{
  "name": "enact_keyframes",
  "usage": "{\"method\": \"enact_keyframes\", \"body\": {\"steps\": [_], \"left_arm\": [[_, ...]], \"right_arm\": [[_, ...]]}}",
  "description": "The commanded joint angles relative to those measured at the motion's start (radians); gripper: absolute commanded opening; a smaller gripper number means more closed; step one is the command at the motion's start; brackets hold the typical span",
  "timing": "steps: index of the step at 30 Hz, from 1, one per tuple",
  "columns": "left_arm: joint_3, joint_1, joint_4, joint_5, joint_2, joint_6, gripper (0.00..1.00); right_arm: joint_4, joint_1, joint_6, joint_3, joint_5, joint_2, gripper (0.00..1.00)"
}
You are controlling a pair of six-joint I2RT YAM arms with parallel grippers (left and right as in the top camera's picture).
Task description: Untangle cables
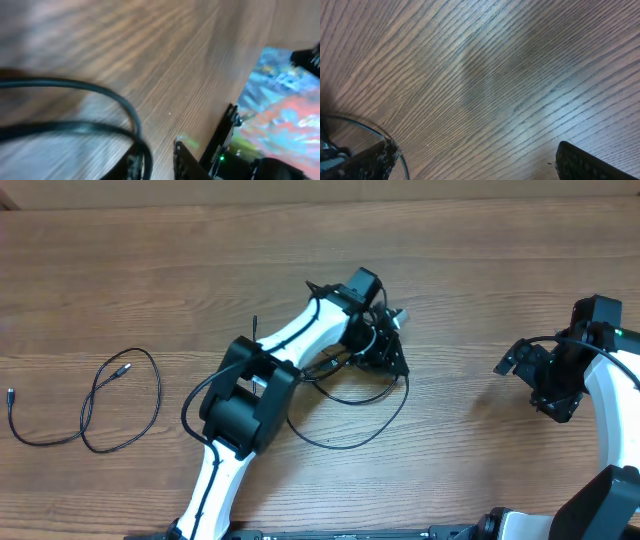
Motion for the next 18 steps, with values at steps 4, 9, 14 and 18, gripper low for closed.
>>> {"method": "enact_keyframes", "body": {"steps": [4, 9, 14, 18], "left_arm": [[-0.006, 0.105, -0.003, 0.043, -0.105, 0.044, 0.04], [-0.006, 0.174, 0.008, 0.064, -0.225, 0.070, 0.04], [-0.006, 0.204, 0.007, 0.059, -0.304, 0.070, 0.35], [-0.006, 0.198, -0.011, 0.040, -0.302, 0.070, 0.50]], "right_arm": [[0.002, 0.005, 0.003, 0.003, -0.001, -0.001, 1.00], [0.002, 0.005, 0.003, 0.003, -0.001, -0.001, 1.00], [0.003, 0.005, 0.003, 0.003, -0.001, -0.001, 1.00], [0.002, 0.005, 0.003, 0.003, -0.001, -0.001, 1.00]]}}
